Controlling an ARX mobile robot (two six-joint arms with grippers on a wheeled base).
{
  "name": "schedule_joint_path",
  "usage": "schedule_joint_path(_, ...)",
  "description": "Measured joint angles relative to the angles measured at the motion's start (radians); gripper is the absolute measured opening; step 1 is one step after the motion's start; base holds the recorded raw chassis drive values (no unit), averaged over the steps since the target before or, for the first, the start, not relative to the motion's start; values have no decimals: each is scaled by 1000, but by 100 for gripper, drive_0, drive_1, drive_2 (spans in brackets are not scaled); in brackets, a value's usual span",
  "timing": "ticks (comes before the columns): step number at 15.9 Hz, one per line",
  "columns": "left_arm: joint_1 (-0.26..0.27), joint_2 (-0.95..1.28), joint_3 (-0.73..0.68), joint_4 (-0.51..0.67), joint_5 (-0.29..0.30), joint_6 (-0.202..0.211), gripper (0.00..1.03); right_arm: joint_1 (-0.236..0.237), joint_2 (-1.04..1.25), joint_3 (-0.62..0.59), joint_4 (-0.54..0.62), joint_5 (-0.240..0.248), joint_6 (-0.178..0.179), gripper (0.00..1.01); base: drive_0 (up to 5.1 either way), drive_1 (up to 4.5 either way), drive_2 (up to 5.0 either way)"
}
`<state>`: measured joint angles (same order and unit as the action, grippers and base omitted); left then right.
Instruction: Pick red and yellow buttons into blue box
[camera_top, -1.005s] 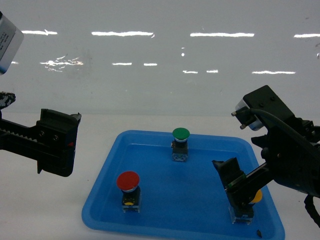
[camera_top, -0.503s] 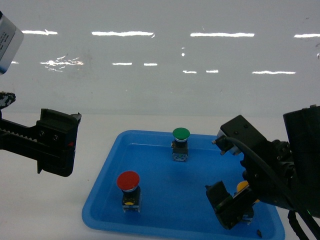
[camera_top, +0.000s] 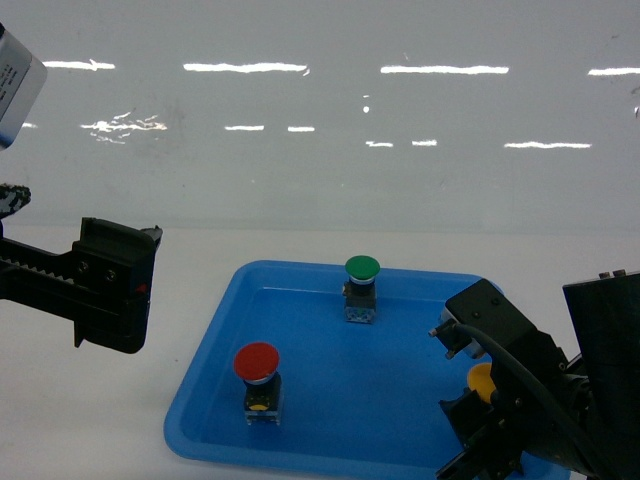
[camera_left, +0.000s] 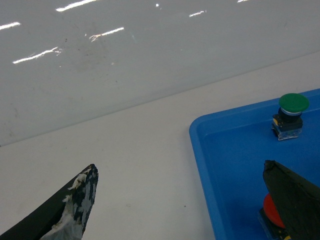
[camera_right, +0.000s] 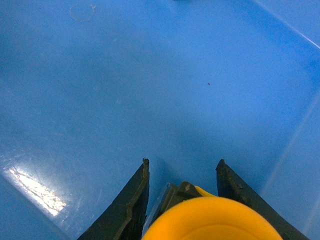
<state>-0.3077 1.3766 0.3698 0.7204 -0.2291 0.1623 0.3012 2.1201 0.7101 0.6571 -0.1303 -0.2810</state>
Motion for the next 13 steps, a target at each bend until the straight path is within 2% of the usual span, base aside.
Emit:
schedule_joint_path(2, 0, 0, 0, 0, 0, 0, 98, -1, 0, -20, 49, 6, 3, 29, 0, 0, 0)
schedule_joint_path(4, 0, 0, 0, 0, 0, 0, 98, -8, -11, -50, 92, -4, 5, 29, 0, 0, 0)
schedule_joint_path(5, 0, 0, 0, 0, 0, 0, 98, -20, -36, -76, 132, -14, 18, 29, 0, 0, 0)
schedule_joint_path(7, 0, 0, 0, 0, 0, 0, 98, -92, -221, -148, 254, -43, 69, 29, 0, 0, 0)
schedule_joint_path(8, 0, 0, 0, 0, 0, 0, 98, -115, -288, -175, 287, -45, 90, 29, 0, 0, 0)
schedule_joint_path(9, 0, 0, 0, 0, 0, 0, 98, -150, -386, -231, 317, -43, 127, 29, 0, 0, 0)
schedule_joint_path(11, 0, 0, 0, 0, 0, 0, 98, -201, -539, -348, 360, -7, 173, 29, 0, 0, 0)
schedule_joint_path(12, 0, 0, 0, 0, 0, 0, 98, -219, -616, -402, 383, 31, 193, 29, 0, 0, 0)
schedule_joint_path(13, 0, 0, 0, 0, 0, 0, 98, -229, -673, -435, 381, 47, 213, 29, 0, 0, 0)
